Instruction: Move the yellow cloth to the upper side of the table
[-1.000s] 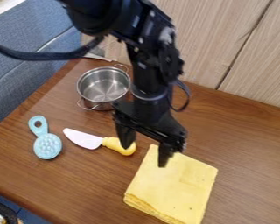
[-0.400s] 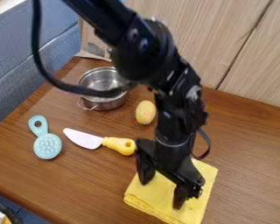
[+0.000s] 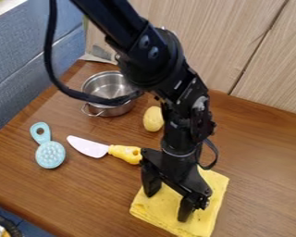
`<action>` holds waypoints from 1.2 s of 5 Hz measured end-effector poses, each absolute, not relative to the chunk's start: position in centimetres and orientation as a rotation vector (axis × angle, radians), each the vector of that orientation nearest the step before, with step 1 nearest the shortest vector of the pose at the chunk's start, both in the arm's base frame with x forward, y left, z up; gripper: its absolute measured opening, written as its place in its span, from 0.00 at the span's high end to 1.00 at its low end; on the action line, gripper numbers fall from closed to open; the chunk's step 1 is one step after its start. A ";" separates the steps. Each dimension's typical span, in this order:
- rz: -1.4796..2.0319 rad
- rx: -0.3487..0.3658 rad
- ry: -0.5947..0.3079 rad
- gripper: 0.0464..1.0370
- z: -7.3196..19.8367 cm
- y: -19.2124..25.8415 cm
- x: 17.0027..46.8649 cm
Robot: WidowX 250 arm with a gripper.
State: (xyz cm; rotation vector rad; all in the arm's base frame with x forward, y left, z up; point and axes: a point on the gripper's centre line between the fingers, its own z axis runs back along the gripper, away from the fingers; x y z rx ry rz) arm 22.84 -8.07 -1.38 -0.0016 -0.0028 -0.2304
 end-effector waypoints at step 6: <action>-0.222 -0.020 -0.170 0.04 -0.8 -11.0 38.2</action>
